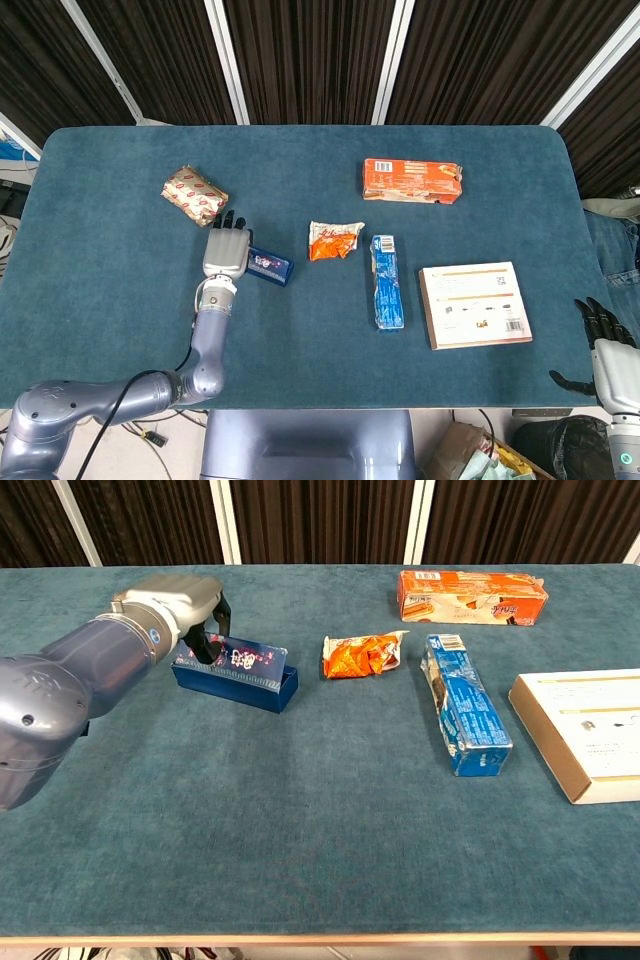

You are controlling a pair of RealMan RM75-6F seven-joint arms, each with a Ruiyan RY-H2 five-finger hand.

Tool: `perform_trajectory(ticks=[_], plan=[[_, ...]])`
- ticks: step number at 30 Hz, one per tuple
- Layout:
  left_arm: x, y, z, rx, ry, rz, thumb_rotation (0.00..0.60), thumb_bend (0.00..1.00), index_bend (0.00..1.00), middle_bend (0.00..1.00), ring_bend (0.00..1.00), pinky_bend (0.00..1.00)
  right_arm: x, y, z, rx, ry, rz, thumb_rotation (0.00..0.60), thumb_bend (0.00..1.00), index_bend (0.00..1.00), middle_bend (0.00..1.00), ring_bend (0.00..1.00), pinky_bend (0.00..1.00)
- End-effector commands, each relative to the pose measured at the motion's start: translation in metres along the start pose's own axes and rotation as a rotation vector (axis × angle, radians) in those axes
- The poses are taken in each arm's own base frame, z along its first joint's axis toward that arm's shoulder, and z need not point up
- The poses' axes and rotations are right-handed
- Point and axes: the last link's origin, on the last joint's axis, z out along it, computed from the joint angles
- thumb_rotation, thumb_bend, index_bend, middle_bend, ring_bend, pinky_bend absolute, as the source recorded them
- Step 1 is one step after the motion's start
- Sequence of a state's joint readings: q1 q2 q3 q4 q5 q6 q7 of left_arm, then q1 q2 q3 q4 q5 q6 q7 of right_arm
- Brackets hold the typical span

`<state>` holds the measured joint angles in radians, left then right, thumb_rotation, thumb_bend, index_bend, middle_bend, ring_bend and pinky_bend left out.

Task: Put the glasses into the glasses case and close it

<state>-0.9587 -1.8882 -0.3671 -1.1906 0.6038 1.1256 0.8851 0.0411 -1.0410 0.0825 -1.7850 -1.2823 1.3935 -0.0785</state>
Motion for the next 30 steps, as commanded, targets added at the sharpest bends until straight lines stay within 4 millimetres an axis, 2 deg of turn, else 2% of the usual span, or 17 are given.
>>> perform_trajectory(ticks=[1, 5, 11, 16, 19, 23, 25, 30], plan=[[-0.001, 0.002, 0.001, -0.001, 0.000, 0.003, 0.600, 0.49, 0.53, 0.22, 0.05, 0.10, 0.000, 0.000, 0.000, 0.000, 0.000, 0.001, 0.600, 0.20, 0.00, 0.00, 0.08, 0.16], [-0.001, 0.003, 0.002, 0.006, 0.007, 0.004, 0.600, 0.49, 0.51, 0.22, 0.05, 0.10, 0.000, 0.000, 0.000, -0.001, -0.002, 0.001, 0.600, 0.20, 0.00, 0.00, 0.08, 0.16], [-0.003, 0.003, 0.004, 0.012, 0.005, 0.008, 0.600, 0.49, 0.37, 0.21, 0.05, 0.10, 0.000, 0.000, 0.000, -0.002, -0.003, 0.003, 0.600, 0.20, 0.00, 0.00, 0.08, 0.16], [-0.003, 0.004, 0.007, 0.021, 0.012, 0.014, 0.600, 0.49, 0.17, 0.19, 0.05, 0.10, 0.000, 0.000, 0.000, -0.006, -0.006, 0.007, 0.600, 0.20, 0.00, 0.00, 0.08, 0.16], [-0.003, 0.004, 0.007, 0.020, 0.019, 0.026, 0.600, 0.49, 0.09, 0.16, 0.05, 0.10, 0.000, 0.000, 0.000, -0.005, -0.007, 0.008, 0.600, 0.20, 0.00, 0.00, 0.08, 0.16], [0.001, 0.007, 0.004, -0.005, 0.034, 0.028, 0.600, 0.46, 0.07, 0.14, 0.03, 0.09, 0.000, 0.000, 0.000, -0.004, -0.006, 0.008, 0.600, 0.20, 0.00, 0.00, 0.08, 0.16], [0.005, 0.006, 0.000, -0.023, 0.049, 0.046, 0.600, 0.41, 0.05, 0.11, 0.01, 0.07, 0.000, 0.000, 0.000, -0.004, -0.006, 0.009, 0.600, 0.20, 0.00, 0.00, 0.08, 0.16], [0.021, -0.004, -0.014, -0.075, 0.071, 0.100, 0.600, 0.36, 0.03, 0.07, 0.00, 0.03, 0.000, 0.000, 0.000, -0.001, -0.004, 0.009, 0.600, 0.20, 0.00, 0.00, 0.08, 0.16]])
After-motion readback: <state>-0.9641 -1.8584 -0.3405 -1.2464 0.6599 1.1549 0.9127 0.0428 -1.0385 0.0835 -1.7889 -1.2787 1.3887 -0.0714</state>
